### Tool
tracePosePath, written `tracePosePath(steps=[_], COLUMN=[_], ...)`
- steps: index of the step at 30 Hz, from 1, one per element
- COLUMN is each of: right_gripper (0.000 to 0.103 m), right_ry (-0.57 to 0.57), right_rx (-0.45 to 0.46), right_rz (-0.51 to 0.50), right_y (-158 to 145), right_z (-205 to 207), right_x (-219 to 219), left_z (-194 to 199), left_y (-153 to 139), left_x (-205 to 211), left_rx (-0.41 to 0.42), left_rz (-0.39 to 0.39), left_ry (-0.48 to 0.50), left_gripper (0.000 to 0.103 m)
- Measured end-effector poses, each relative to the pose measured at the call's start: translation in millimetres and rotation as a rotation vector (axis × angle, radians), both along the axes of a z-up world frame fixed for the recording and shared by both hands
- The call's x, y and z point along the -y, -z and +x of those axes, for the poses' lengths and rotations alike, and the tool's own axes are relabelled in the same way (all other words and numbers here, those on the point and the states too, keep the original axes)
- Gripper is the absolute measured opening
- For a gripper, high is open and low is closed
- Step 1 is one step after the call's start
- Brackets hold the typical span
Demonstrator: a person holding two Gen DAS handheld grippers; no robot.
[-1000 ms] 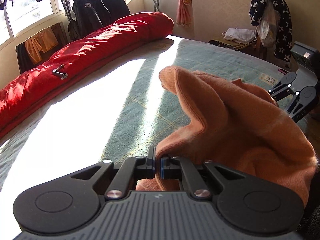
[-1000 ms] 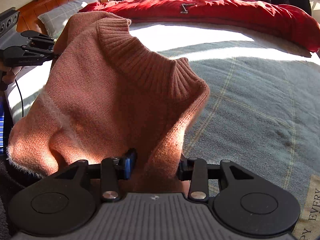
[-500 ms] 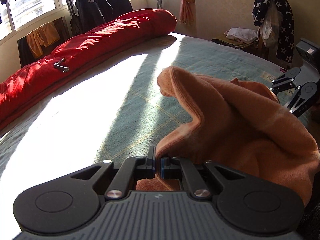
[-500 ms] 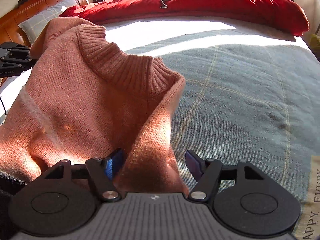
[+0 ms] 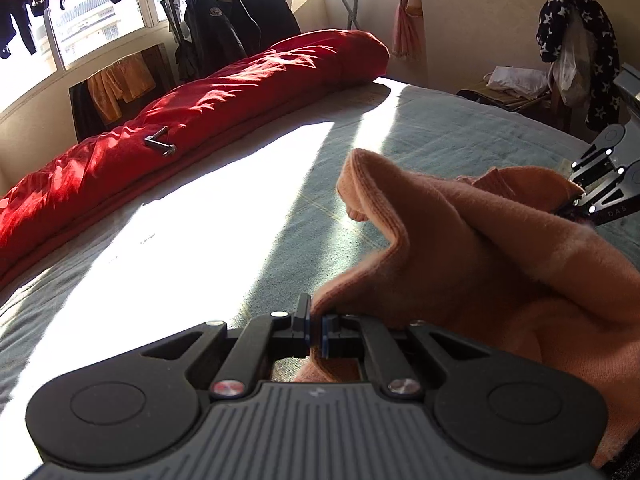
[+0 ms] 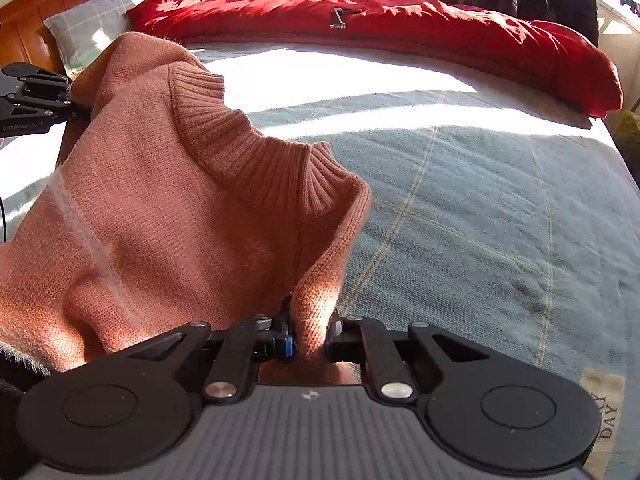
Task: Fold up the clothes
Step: 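Lower the sweater onto the bed and open both grippers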
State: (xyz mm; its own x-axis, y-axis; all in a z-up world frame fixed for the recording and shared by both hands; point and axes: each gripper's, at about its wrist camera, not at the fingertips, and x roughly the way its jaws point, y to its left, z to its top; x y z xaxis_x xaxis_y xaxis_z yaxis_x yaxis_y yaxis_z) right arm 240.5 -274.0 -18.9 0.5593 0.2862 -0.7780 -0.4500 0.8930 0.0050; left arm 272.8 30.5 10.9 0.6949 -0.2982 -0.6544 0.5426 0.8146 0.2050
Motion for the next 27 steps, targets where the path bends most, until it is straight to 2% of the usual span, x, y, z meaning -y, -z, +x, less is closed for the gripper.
tracePosePath(steps=[4, 11, 15, 19, 27], right_gripper=[0.013, 0.012, 0.012, 0.012, 0.012], right_ry=[-0.002, 0.024, 0.05, 0.082, 0.155], right_rx=[0.098, 0.228, 0.273, 0.292, 0.368], right_rz=[-0.101, -0.201, -0.229, -0.24, -0.307], right_y=[-22.1, -44.9, -49.0, -48.7, -53.7], right_z=[18.2, 64.9, 93.8, 121.2, 191.3], right_x=[-3.2, -2.7, -4.5, -9.9, -34.4], left_z=[18.5, 61.1, 85.0, 103.6, 152.0], left_y=[-8.3, -12.2, -8.7, -11.4, -15.5], left_x=[-7.1, -20.1, -26.1, -39.5, -51.8], left_rx=[0.037, 0.079, 0.101, 0.116, 0.138], left_rz=[0.021, 0.046, 0.06, 0.028, 0.047], left_ry=[-0.061, -0.157, -0.201, -0.271, -0.375], left_gripper=[0.003, 0.003, 0.003, 0.003, 0.003])
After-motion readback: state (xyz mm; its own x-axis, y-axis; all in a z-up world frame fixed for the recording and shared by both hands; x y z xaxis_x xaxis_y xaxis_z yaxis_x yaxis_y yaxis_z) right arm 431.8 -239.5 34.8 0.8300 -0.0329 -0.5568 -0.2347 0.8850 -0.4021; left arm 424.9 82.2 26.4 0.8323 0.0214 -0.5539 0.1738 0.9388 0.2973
